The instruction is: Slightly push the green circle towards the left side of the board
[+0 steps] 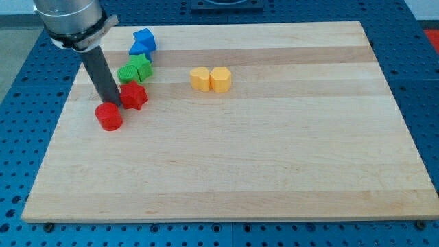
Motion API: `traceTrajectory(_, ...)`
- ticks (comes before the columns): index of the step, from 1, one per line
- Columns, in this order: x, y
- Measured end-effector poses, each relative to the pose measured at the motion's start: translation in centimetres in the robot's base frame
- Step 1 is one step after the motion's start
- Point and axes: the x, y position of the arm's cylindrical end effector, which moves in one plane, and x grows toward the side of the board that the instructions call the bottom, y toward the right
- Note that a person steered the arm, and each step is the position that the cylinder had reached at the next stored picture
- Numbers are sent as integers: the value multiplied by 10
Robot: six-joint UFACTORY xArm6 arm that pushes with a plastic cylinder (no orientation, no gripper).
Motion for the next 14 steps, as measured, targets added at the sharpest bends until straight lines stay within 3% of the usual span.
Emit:
traceTrajectory(1, 0, 3)
traceTrajectory(3, -21, -66)
traceTrajectory(6, -42, -5)
traceTrajectory(11, -41, 1)
traceTrajectory(12, -22, 8)
traceTrajectory(14, -17, 85)
